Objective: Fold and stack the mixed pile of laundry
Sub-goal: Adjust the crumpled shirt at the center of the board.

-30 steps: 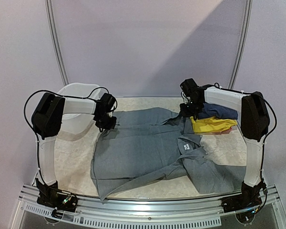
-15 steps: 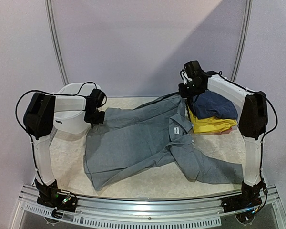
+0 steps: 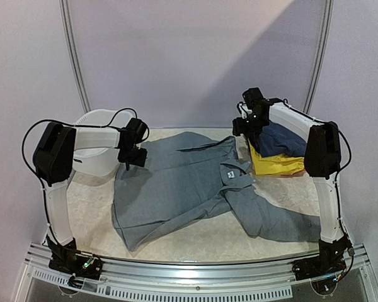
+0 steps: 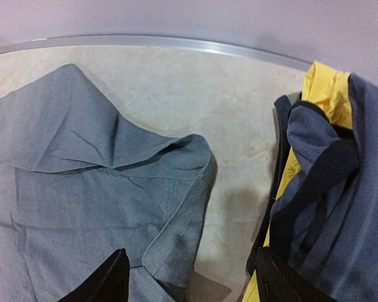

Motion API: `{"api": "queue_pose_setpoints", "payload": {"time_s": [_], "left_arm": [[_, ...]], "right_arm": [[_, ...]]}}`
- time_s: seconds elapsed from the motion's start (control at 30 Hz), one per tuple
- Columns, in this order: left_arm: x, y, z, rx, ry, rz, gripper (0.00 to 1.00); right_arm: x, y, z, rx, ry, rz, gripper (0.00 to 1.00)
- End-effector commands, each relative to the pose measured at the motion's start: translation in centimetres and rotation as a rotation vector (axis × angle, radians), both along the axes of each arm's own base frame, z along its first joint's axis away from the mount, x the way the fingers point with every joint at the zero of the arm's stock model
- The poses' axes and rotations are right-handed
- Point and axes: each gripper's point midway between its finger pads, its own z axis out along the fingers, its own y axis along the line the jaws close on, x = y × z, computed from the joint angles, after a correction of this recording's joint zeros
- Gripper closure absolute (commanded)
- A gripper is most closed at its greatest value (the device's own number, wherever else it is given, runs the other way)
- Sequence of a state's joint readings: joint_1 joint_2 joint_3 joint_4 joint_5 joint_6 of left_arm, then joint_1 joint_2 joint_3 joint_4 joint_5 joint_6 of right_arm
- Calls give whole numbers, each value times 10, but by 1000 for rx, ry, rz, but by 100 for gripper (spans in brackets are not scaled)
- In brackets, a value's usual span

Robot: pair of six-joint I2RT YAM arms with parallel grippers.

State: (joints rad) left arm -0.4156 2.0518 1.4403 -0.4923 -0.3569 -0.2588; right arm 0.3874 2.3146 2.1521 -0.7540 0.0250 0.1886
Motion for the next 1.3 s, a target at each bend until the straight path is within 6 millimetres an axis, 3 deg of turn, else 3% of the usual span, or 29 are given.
{"api": "queue_pose_setpoints", "payload": {"time_s": [0.0,0.1,0.17,0.3,0.47,0.6,0.83,1.03,1.27], "left_arm": [[-10,-38,46,-43,-83,-100,32],[-23,-71,67,-65,-115,-211,30],[-39,-109,80,-113,-137,-349,30],[-79,-189,99,-196,-189,-658,31],[-121,-270,96,-209,-194,-960,32],[-134,-317,87,-207,-183,-1089,33],[-153,-367,54,-211,-111,-1239,34],[-168,-389,32,-237,-29,-1321,39],[-178,-397,13,-206,11,-1351,47]], "right_arm": [[-31,21,67,48,-81,78,29],[-54,21,76,8,-90,82,26],[-69,14,74,-16,-85,64,26],[-93,-23,85,-65,-118,-63,25],[-134,-64,100,-90,-159,-182,22],[-163,-86,112,-75,-187,-241,21],[-202,-109,129,-44,-225,-277,18],[-215,-117,136,-30,-245,-288,17],[-216,-116,137,-21,-250,-281,17]]}}
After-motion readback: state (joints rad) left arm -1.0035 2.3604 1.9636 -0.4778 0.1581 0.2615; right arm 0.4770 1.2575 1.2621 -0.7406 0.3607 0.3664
